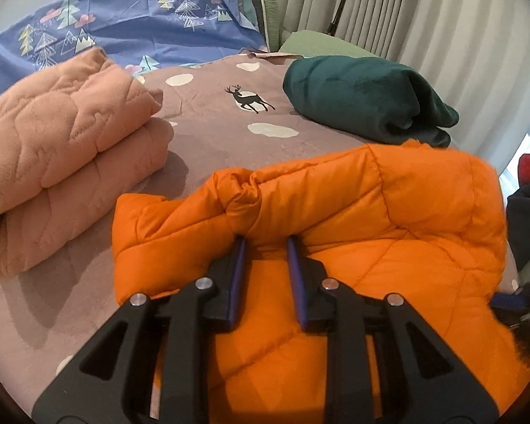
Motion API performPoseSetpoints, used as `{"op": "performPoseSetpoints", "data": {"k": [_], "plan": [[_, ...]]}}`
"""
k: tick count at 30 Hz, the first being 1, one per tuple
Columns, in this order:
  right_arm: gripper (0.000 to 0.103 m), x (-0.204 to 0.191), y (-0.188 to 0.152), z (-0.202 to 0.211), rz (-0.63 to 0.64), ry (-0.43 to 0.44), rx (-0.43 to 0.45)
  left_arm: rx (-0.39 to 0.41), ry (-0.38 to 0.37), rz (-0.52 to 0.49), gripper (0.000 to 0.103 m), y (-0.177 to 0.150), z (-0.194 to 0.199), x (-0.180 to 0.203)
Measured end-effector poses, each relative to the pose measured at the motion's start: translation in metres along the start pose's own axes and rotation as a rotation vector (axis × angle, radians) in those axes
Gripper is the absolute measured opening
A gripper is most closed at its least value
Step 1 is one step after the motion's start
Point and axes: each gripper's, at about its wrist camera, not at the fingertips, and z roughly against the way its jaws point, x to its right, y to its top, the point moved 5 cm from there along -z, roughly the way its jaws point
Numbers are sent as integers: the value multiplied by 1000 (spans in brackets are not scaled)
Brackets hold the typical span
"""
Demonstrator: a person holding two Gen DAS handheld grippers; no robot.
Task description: Fold large clothes
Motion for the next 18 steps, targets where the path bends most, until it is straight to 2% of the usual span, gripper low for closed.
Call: {"op": "performPoseSetpoints", "data": {"k": [2, 4, 5, 7, 9, 10, 12, 14, 15, 17, 18], "plan": [[43, -6, 21, 30, 28, 24, 66, -7, 1, -11, 24, 1, 4, 1], [44, -20, 53, 60, 113, -21, 179, -19, 1, -11, 24, 2, 5, 1], [44, -26, 63, 65, 133, -25, 208, -24, 2, -10, 24, 3, 5, 1], [44, -46, 85, 62, 159, 29, 232, -30, 14, -19, 24, 4, 5, 2], [44, -67, 97, 37, 202, 87, 208, -30, 29, -33, 25, 4, 5, 4], [44, -72, 99, 26, 230, 60, 203, -31, 38, -45, 25, 5, 5, 6], [44, -69, 103, -18, 293, -90, 178, -31, 39, -49, 25, 4, 5, 6], [43, -34, 97, -69, 251, -248, 113, -30, 34, -49, 25, 4, 5, 4], [46, -10, 91, -94, 196, -223, 104, -23, 25, -52, 25, 4, 5, 4], [47, 15, 87, -103, 55, -91, 121, -8, 15, -57, 25, 5, 3, 4], [47, 22, 85, -103, 24, -62, 130, -3, 5, -56, 25, 5, 0, 4]]}}
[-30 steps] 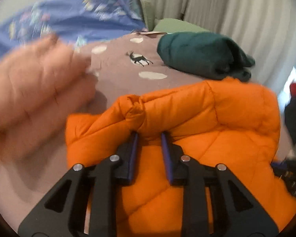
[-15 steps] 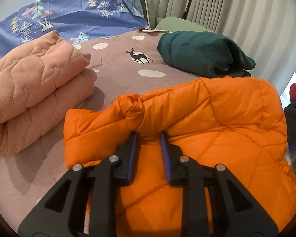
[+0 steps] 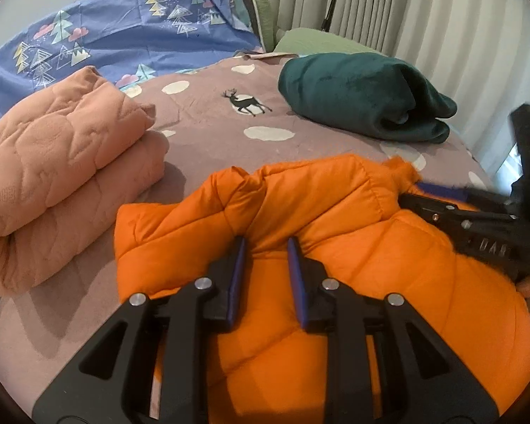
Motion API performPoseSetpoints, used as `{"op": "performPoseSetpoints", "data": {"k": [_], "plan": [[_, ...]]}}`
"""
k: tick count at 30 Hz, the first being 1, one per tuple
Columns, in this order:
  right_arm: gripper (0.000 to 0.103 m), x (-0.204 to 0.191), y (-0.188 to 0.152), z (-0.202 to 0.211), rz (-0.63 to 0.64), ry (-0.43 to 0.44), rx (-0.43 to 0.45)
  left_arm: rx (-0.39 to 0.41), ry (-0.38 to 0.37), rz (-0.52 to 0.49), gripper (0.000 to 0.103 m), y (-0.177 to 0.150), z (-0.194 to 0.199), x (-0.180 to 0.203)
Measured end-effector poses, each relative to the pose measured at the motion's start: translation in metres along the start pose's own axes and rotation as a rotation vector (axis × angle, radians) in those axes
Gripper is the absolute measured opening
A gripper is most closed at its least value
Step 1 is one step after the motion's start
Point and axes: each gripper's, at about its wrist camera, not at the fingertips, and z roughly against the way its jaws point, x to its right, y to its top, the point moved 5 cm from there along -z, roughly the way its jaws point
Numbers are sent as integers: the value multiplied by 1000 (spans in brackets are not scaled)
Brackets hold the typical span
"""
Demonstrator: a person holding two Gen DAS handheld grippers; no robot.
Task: Fold large clothes
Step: 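Roll the jacket bundle over with the right tool while the left tool opens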
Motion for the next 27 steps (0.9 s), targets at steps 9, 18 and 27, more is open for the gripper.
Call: {"op": "performPoseSetpoints", "data": {"k": [9, 18, 27], "plan": [[48, -2, 1, -15, 15, 11, 1, 30, -37, 20, 25, -5, -4, -5], [48, -3, -3, -11, 9, 21, -3, 67, -5, 3, 53, 7, 51, 10], [48, -1, -4, -9, -2, 35, 7, 115, -45, -132, 82, -100, 168, 53]]}}
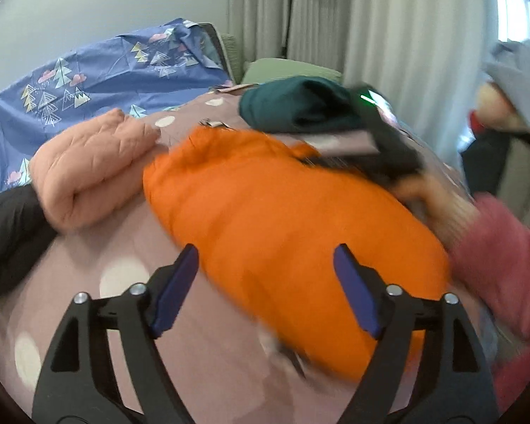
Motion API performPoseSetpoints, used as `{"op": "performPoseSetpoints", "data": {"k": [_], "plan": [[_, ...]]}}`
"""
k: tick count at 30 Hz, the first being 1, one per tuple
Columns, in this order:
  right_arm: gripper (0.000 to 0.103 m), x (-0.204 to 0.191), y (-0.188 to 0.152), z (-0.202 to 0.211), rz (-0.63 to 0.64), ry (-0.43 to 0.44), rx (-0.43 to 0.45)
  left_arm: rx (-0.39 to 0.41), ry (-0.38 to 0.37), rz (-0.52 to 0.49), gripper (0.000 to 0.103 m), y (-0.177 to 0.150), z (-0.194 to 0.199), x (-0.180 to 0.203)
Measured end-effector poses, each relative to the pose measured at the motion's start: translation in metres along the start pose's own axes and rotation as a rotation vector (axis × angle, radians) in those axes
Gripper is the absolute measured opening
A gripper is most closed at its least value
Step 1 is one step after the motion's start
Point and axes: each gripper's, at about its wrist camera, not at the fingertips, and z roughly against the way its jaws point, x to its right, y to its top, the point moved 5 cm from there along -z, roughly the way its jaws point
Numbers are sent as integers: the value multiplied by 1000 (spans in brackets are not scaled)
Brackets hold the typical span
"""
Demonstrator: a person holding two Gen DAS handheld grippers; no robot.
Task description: Fold large clothes
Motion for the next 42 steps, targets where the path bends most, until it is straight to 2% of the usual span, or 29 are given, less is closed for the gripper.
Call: {"op": "performPoseSetpoints", "data": {"k": [3, 5, 7, 9, 11, 12, 15, 21, 26, 28, 30, 32, 33, 35, 37, 39, 42], "plan": [[48, -1, 0, 1, 4, -5, 4, -29, -86, 1, 84, -31, 25, 28], [48, -1, -1, 2, 4, -6, 6, -50, -97, -26, 85, -41, 26, 45], [48, 0, -1, 3, 5, -7, 8, -71, -18, -102, 85, -47, 14, 60], [48, -1, -1, 3, 6, -8, 11, -95, 52, -130, 85, -48, -4, 67], [48, 0, -1, 3, 4, -7, 10, -96, 91, -96, 85, -44, -22, 65], [48, 0, -1, 3, 3, -6, 10, -83, 136, -80, 85, -40, -28, 62], [48, 2, -2, 3, -10, 8, 12, -65, 207, -56, 85, -36, -31, 54], [49, -3, -3, 4, 10, -6, 17, -138, 301, -74, 85, -75, -22, 33], [49, -4, -3, 4, 12, -6, 18, -154, 293, -37, 85, -81, -11, 26], [49, -5, -4, 5, 12, -8, 20, -159, 274, -38, 81, -81, -6, 32], [49, -5, -4, 5, 8, -6, 21, -176, 202, -29, 67, -81, 2, 40], [49, -4, -3, 5, 5, -5, 23, -190, 70, -4, 56, -76, 20, 46], [49, -4, -3, 5, 5, -5, 24, -183, 29, 7, 51, -71, 27, 45], [49, -3, -3, 5, 5, -6, 25, -113, -33, 22, 51, -50, 50, 45], [49, -3, -3, 5, 4, -6, 26, -43, -17, 14, 51, -25, 55, 40], [49, -2, -3, 5, 4, -5, 27, 21, 30, -22, 51, 1, 47, 34], [50, -2, -3, 5, 2, -5, 27, 49, 85, -36, 51, 42, 0, 18]]}}
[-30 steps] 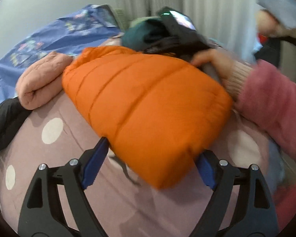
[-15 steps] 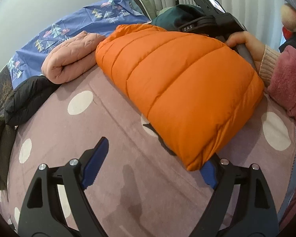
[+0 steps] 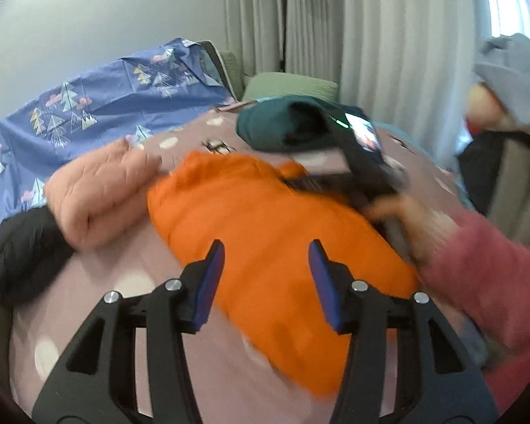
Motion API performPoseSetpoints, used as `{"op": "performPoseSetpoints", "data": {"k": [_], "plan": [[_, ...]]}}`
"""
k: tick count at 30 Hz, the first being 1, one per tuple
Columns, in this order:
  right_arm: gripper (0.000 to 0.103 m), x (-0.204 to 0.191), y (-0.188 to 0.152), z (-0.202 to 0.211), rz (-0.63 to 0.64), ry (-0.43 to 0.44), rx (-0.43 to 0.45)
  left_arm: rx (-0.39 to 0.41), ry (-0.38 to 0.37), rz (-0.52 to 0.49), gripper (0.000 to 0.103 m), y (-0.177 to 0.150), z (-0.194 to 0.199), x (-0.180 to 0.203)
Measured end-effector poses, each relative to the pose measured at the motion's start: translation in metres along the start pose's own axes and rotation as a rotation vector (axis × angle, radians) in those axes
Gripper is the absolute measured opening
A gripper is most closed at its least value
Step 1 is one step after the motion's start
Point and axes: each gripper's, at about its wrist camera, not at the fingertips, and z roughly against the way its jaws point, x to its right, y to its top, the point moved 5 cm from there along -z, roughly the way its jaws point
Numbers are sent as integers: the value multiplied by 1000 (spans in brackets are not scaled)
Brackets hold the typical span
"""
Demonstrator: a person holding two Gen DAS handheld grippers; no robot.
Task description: Fold large clothes
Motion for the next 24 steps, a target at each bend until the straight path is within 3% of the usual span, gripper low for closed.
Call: {"op": "performPoseSetpoints", "data": {"k": [4, 5, 6, 7, 9, 16, 18, 21, 24], "plan": [[50, 0, 0, 0, -5, 5, 1, -49, 3, 109, 51, 31, -72, -26], [50, 0, 0, 0, -7, 6, 1, -85, -28, 156, 59, 32, -89, -33], [50, 0, 1, -1, -10, 7, 2, -137, -56, 201, 66, 28, -110, -40], [50, 2, 1, -2, -16, 7, 1, -175, -66, 238, 66, 17, -135, -50], [50, 2, 3, -5, -21, -7, -6, -165, -80, 236, 67, 2, -154, -55], [50, -3, 2, -4, 10, -27, 6, -162, -52, 223, 66, 0, -146, -53], [50, -2, 1, -4, 1, -21, 9, -166, -37, 217, 63, 16, -142, -52], [50, -1, 1, -4, -1, -18, 11, -106, -11, 154, 63, 48, -133, -50], [50, -1, 1, -3, -7, -13, 13, -106, 33, 116, 64, 73, -151, -53]]}}
